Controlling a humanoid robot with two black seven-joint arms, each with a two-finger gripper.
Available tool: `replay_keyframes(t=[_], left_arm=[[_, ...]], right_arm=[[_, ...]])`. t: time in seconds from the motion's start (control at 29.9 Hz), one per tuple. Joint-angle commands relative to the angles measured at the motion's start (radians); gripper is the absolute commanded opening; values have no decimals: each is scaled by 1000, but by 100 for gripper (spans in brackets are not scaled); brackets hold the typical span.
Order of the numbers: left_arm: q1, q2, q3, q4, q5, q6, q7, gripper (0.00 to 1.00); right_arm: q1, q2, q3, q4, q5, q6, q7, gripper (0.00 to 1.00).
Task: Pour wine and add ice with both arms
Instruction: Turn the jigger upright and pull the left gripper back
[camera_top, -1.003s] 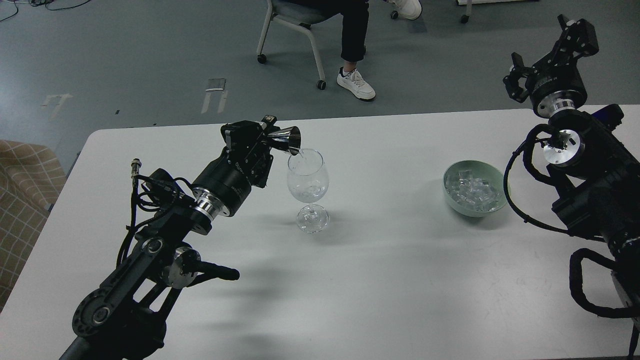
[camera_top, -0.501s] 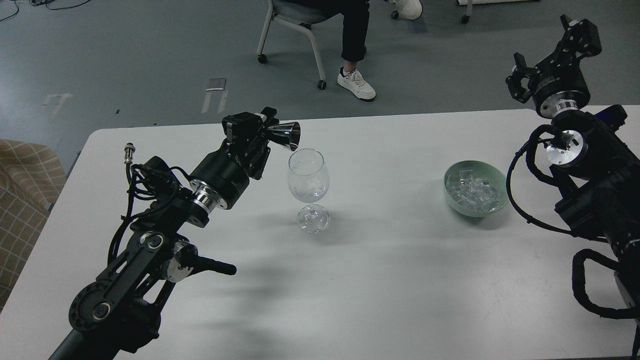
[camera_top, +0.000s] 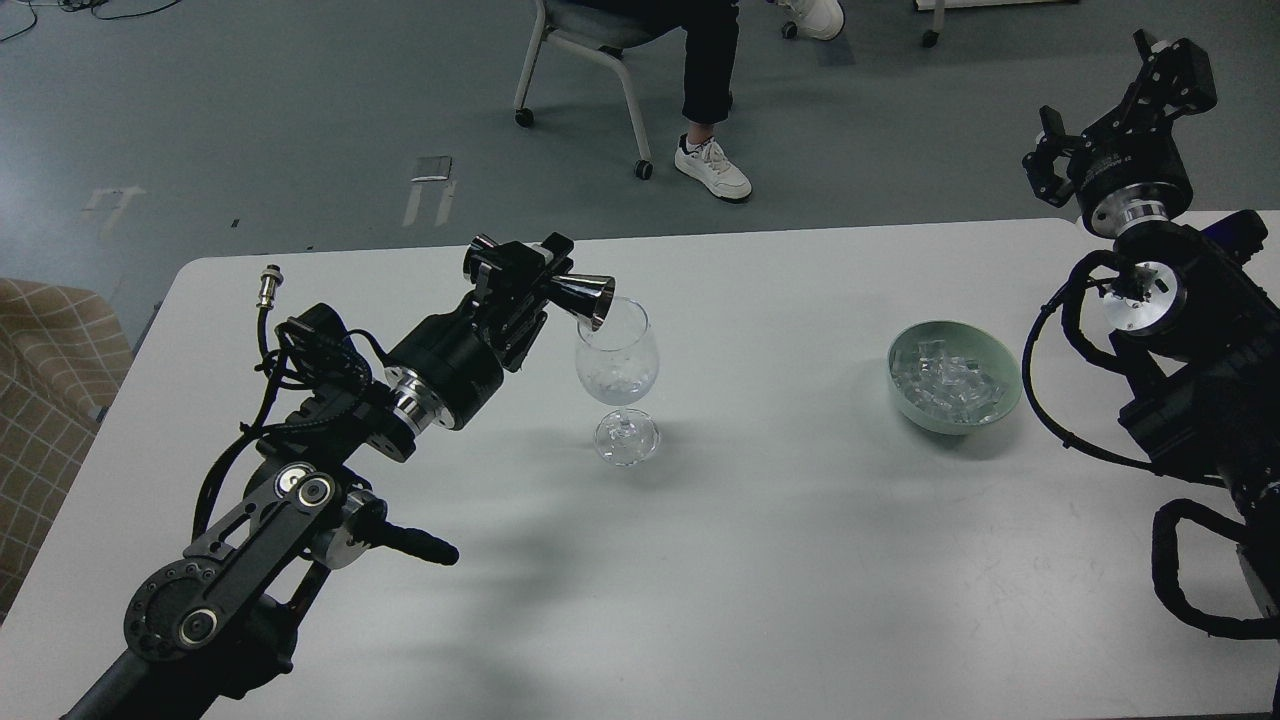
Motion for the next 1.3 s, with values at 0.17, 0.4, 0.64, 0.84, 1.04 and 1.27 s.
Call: replay_keyframes(t=[0.17, 0.4, 0.64, 0.84, 1.04, 1.27], left_arm=[[-35, 3, 0, -5, 0, 0, 3, 17], [-61, 27, 3, -14, 2, 0, 9, 17], [-75, 34, 5, -14, 36, 0, 28, 17], [-73, 41, 8, -28, 57, -1, 28, 17], [-61, 27, -1, -29, 48, -1, 28, 17], [-35, 3, -84, -29, -138, 14, -6, 17]], right_arm=[[0, -2, 0, 1, 0, 0, 0, 100], [0, -6, 2, 1, 0, 0, 0, 100], [-2, -6, 2, 2, 2, 0, 0, 100], [0, -6, 2, 4, 2, 0, 0, 100], [0, -8, 2, 2, 2, 0, 0, 100], [-2, -22, 2, 2, 2, 0, 0, 100]])
